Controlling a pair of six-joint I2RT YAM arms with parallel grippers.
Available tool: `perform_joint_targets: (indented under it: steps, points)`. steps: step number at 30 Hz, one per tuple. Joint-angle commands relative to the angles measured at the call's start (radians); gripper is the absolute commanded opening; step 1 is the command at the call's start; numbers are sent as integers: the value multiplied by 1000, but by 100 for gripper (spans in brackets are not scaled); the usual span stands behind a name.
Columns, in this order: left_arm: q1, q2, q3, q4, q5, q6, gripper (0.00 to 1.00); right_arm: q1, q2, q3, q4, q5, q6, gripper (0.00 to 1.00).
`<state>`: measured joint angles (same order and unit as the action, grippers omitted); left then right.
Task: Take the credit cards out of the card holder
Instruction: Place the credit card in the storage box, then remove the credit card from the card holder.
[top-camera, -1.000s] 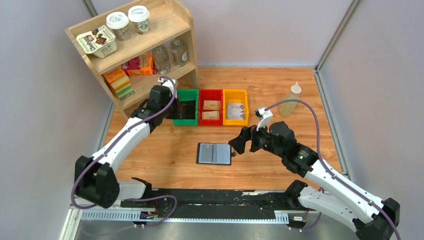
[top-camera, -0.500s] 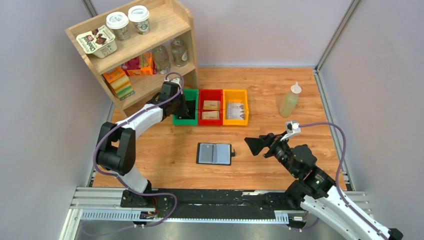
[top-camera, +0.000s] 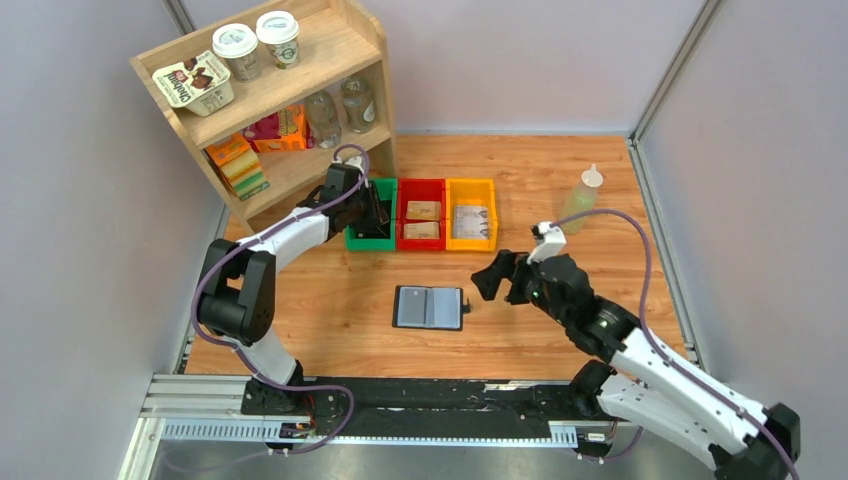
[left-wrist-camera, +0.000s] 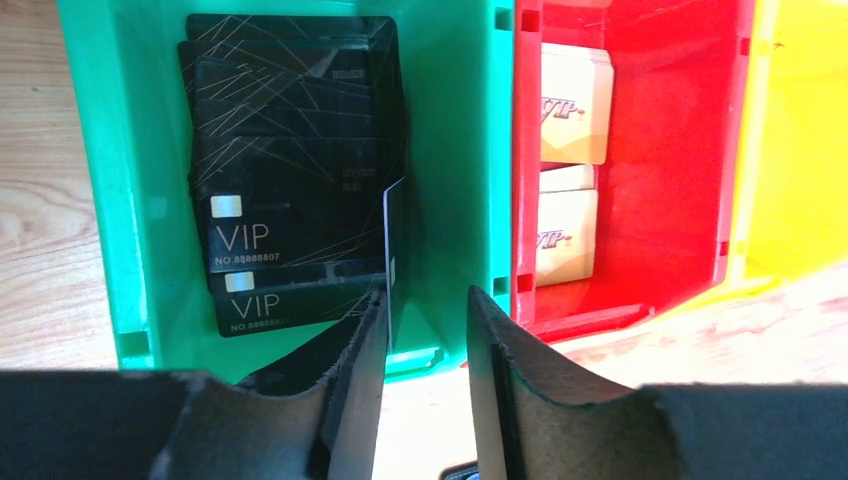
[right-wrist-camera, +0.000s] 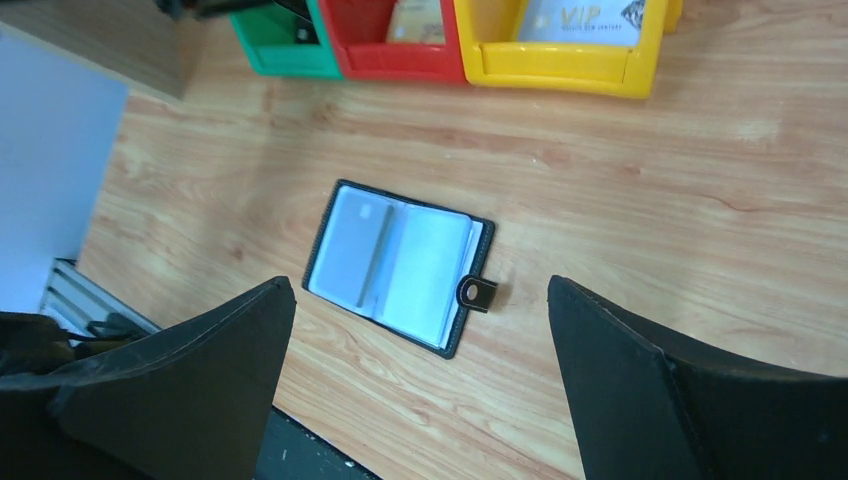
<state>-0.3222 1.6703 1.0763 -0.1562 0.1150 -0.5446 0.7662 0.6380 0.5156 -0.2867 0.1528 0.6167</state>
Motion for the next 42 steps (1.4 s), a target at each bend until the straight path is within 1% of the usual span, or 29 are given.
perform_joint_targets:
  steps: [1, 4, 6, 7, 11, 16, 20, 22, 24, 26, 28, 29, 32, 33, 36, 41, 42]
  points:
    - [9, -26, 36, -52, -73, 29, 44, 4, 197, 153, -121, -6, -15, 100]
    - [9, -73, 53, -109, -90, 67, 45, 13, 368, 272, -231, 11, -20, 100]
    - [9, -115, 54, -143, -103, 90, 46, 45, 443, 323, -252, 25, -49, 100]
    - [9, -135, 53, -160, -112, 101, 50, 71, 469, 337, -246, 42, -63, 100]
    - [9, -250, 13, -232, -110, 117, 50, 179, 540, 385, -198, 114, -100, 97]
    - [8, -417, -88, -290, -75, 135, 50, 257, 692, 497, -229, 174, -120, 91]
    - [8, -463, -128, -264, -66, 147, 51, 298, 767, 547, -236, 194, -130, 89]
    - [8, -431, -107, -232, -16, 135, 48, 301, 785, 554, -241, 194, -123, 88]
    - [8, -371, -40, -195, 46, 111, 35, 303, 789, 548, -243, 200, -106, 87]
    - [8, -298, 14, -164, 92, 101, 29, 303, 778, 534, -243, 203, -94, 87]
    - [8, -219, 59, -140, 100, 91, 27, 303, 766, 515, -239, 206, -83, 87]
    - [8, -163, 77, -140, 106, 89, 26, 303, 760, 508, -238, 211, -78, 88]
    - [8, -57, 154, -140, 138, 95, 24, 303, 747, 489, -238, 215, -71, 88]
    - [8, -11, 163, -140, 135, 94, 24, 301, 746, 485, -238, 217, -69, 88]
    - [9, 78, 200, -181, 32, 94, 21, 303, 752, 483, -239, 215, -66, 88]
    - [9, 143, 211, -224, -112, 124, 20, 301, 755, 483, -241, 220, -67, 88]
    - [9, 157, 215, -249, -112, 129, 20, 303, 753, 480, -238, 221, -71, 88]
